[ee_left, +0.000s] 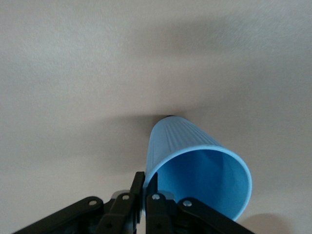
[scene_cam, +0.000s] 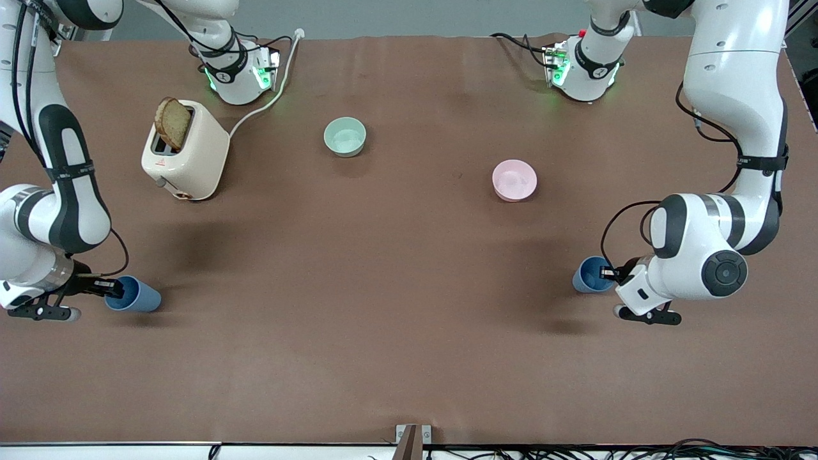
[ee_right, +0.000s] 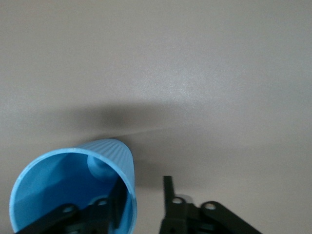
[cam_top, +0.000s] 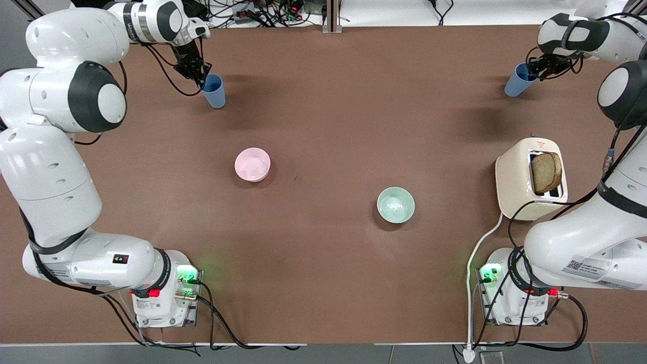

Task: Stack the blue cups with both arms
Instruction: 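Carry the blue cup to table center with the left gripper while the right gripper lifts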

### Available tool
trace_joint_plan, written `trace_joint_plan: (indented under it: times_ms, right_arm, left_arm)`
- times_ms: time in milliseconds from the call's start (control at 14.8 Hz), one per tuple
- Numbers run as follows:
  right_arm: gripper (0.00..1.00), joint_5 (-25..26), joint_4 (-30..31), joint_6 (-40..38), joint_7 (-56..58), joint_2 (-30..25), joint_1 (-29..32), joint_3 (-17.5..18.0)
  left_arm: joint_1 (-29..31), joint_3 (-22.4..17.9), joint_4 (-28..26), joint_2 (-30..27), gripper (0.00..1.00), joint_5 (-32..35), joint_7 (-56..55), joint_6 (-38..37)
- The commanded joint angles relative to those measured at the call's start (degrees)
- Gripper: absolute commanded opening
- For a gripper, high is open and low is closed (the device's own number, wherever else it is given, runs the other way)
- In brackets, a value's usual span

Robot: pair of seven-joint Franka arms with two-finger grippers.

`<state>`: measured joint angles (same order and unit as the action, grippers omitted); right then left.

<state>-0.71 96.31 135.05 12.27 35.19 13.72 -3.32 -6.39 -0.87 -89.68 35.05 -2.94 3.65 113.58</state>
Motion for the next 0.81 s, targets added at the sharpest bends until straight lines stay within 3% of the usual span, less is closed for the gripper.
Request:
trace_joint_plan:
  times_ms: [0,135,339,474,745]
  right_arm:
    - [0.03,-0.08,-1.03,-0.23,-0.58,0.14,0.69,0.77]
    - [0.02,-0.08,-1.65,-0.49,-0.41,0.05,0.69,0.77]
    - [0.0,-0.08,-1.91,-1.1,-0.4,-0.73,0.25,0.77]
    - [0.0,-0.08,-3.75,-6.97,-0.75,-2.75,-0.01,0.77]
    - [0.01,-0.08,-8.33,-21.82,-4.0,-8.45,-1.5,0.94]
  left_arm:
    - [-1.87,1.9,4.05,-2.7,0.0,0.39,0.21,-2.12]
    - [-4.06,5.24,8.37,-1.74,0.0,-0.05,-0.22,-4.15]
    - [-14.4,6.85,15.39,2.47,0.0,0.3,-0.22,-3.63]
    - [-20.13,6.75,17.17,4.32,0.0,0.3,-0.23,-1.71]
    - [-26.12,6.75,17.09,6.96,0.01,0.39,0.48,3.39]
